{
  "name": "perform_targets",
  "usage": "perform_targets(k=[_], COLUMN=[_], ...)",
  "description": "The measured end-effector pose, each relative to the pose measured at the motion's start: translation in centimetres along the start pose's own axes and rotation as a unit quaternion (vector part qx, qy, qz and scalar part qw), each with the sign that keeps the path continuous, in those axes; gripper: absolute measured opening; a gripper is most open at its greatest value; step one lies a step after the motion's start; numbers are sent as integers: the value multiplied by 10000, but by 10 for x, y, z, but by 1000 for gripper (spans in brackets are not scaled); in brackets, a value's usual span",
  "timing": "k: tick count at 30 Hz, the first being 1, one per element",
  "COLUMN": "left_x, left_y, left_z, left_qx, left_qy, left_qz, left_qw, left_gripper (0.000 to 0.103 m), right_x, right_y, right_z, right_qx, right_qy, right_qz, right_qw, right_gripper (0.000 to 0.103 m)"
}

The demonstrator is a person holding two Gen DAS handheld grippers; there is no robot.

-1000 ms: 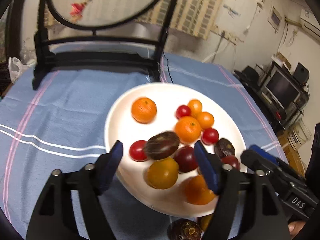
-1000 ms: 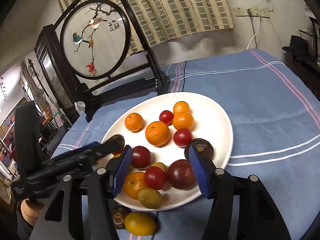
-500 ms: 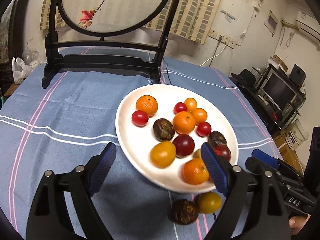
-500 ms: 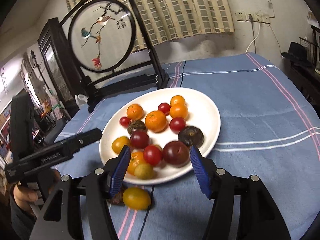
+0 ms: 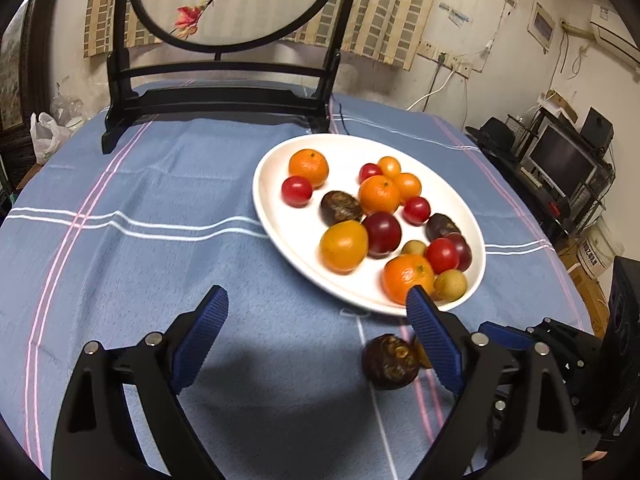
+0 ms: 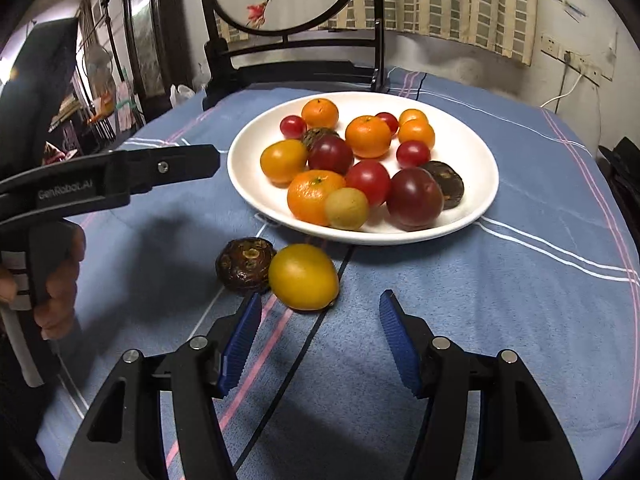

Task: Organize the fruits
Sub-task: 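Move both open tools back toward the last two fruits, then grasp the last brown passion fruit with the left tool while the right grasps a yellow tomato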

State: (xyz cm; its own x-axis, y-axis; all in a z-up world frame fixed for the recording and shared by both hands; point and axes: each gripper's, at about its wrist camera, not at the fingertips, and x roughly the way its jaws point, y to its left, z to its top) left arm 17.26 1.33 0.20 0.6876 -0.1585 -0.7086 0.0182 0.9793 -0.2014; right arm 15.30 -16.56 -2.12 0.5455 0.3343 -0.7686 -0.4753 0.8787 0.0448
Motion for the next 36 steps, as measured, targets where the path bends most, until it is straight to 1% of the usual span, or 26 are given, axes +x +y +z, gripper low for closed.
perform_targets(k=[5,7,8,9,10,14,16,19,23,27,29,31,32,33,34,35,36], left_x=[6,8,9,10,10,9,9,8,11,18,21,24,27,30,34,40,42], left_y=[9,10,10,10,11,12,9,-1,-15,-28,-36,-43,-46,-47,-48,-49,-51], left_z=[1,1,0,0,0,0,-1,-5,-12,-22,-27,-31,-33,-34,-36,-39,-41], left_qx=[-160,-145,-129,-121,-124,-149,-101,75,360,564,748,935,996,1015,1010,990,1032], left_qy=[132,160,180,203,225,291,317,373,472,670,680,626,651,704,792,951,957], left_qz=[-5,31,47,45,28,-96,-126,-232,-232,-312,-328,-280,-279,-304,-357,-442,-392], left_qw=[9998,9998,9997,9997,9997,9994,9994,9990,9980,9957,9943,9932,9925,9919,9911,9895,9893], left_gripper=[89,89,89,89,89,89,89,89,89,89,89,85,78,67,61,50,46], right_x=[16,19,22,23,22,13,7,-3,-10,-12,-12,-13,-13,-13,-13,-14,-14], right_y=[20,25,28,29,28,18,7,-15,-42,-49,-48,-44,-42,-40,-39,-38,-37], right_z=[6,9,11,13,12,9,9,9,5,4,4,4,4,4,4,4,4], right_qx=[-385,-514,-571,-577,-547,-279,-75,322,773,903,877,806,768,736,708,682,671], right_qy=[108,72,70,63,52,17,-34,-131,-201,-239,-235,-237,-240,-243,-244,-248,-249], right_qz=[-301,-286,-240,-332,-341,-35,-13,11,-69,-57,-54,-40,-34,-37,-44,-45,-33], right_qw=[9987,9982,9981,9978,9979,9996,10000,9994,9968,9956,9959,9965,9968,9970,9972,9974,9974], right_gripper=[61,57,54,42,41,40,40,41,41,41,41,41,41,41,41,41,41])
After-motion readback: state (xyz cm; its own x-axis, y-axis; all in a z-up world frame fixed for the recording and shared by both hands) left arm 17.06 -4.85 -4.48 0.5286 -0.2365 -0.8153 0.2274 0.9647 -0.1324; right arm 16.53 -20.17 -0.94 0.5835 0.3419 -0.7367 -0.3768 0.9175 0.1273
